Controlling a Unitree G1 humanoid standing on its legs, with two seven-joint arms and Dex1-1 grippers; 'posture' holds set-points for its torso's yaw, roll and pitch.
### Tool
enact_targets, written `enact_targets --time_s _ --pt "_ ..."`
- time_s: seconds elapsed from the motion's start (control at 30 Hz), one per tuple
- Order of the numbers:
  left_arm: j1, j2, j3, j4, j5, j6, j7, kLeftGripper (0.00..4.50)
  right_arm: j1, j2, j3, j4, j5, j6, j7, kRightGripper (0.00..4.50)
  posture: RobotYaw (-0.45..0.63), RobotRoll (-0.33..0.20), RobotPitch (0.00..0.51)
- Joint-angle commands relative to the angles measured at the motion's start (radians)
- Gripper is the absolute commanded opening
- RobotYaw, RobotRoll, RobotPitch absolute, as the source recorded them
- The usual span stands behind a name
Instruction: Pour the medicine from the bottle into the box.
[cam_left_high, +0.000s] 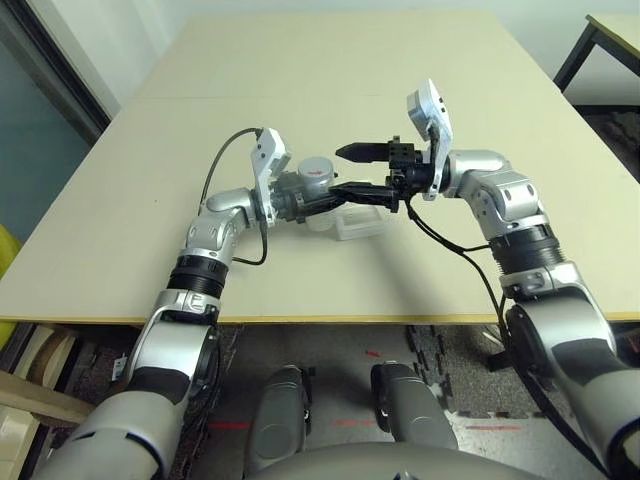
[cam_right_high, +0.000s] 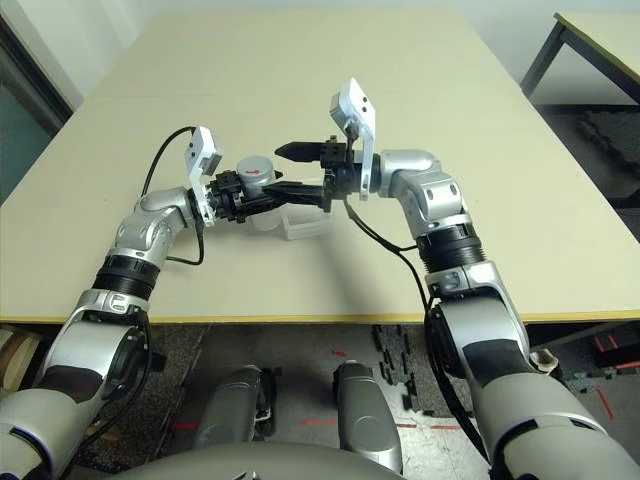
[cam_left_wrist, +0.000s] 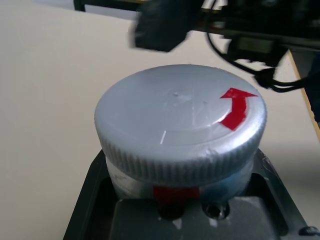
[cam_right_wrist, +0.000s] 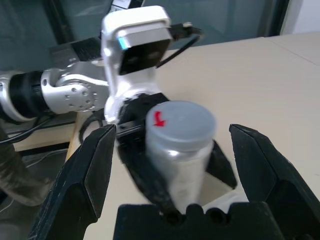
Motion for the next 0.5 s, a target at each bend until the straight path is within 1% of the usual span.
enact_targets --time_s 0.03,0.2,0.33,0.5 --pt "0.017 0.008 -0.012 -0.01 0.013 -0.02 -0.022 2.68 -0.026 0.017 0.006 0.054 -0.024 -0.03 -0.009 4.5 -0.2 0.0 0.08" --pt "0.033 0.039 0.005 -0.053 -0.005 0.009 -0.025 2.68 -0.048 0.038 0.007 0.085 -0.033 -0.047 -0.004 4.5 -0.19 0.0 0.08" --pt "0.054 0.09 0.021 -0.081 -0.011 0.023 -0.033 2.68 -0.056 0.048 0.009 0.095 -0.032 -0.055 0.006 4.5 -0.18 0.0 0.081" --pt "0.042 0.138 0.049 -0.112 -0.032 0.063 -0.03 2.68 -0.066 0.052 0.011 0.094 -0.03 -0.051 0.024 4.5 -0.17 0.0 0.082"
